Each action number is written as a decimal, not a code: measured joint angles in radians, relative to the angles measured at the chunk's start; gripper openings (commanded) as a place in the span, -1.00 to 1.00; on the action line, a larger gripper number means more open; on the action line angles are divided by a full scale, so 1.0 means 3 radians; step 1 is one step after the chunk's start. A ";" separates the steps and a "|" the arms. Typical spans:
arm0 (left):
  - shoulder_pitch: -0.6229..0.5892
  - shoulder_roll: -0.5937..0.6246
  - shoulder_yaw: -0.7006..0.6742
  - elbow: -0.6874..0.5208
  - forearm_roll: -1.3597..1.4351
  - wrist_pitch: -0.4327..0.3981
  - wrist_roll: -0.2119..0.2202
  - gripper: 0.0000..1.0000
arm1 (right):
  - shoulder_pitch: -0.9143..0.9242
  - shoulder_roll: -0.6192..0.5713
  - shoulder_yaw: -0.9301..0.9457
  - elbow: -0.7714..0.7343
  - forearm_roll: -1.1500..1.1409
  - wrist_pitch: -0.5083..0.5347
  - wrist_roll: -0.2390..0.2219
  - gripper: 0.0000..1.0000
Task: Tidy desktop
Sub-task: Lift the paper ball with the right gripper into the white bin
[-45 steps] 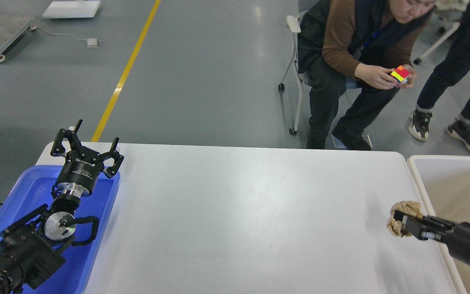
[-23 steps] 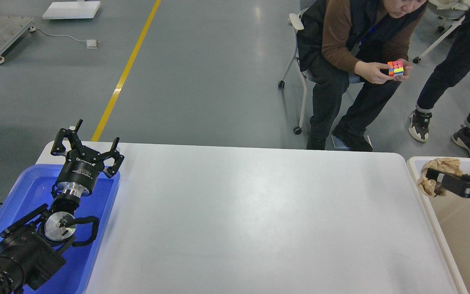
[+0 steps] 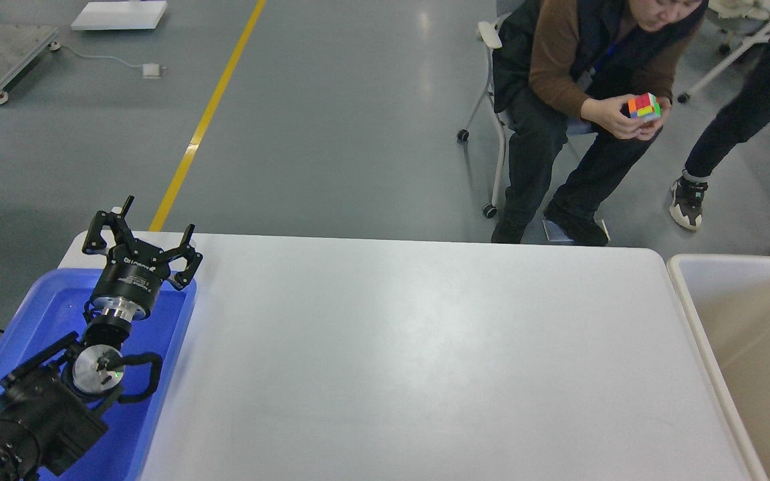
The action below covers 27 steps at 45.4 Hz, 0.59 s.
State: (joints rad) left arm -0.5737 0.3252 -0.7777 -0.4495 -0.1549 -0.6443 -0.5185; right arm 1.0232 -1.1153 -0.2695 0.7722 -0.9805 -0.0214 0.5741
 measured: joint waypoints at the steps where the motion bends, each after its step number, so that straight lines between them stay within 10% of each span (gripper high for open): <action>1: 0.0000 0.0000 0.0000 0.0000 0.0000 0.0000 0.0000 1.00 | -0.0030 0.0043 -0.0001 -0.0075 0.0050 0.0022 -0.0012 -1.00; 27: 0.0000 0.0000 0.0000 0.0000 -0.0003 0.0001 0.0000 1.00 | -0.0802 0.1460 0.0143 -0.1576 0.2425 0.0246 -0.1184 -1.00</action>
State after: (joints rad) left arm -0.5737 0.3253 -0.7777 -0.4494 -0.1559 -0.6440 -0.5185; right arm 0.7827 -0.6773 -0.2267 0.2995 -0.2529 0.0525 0.2189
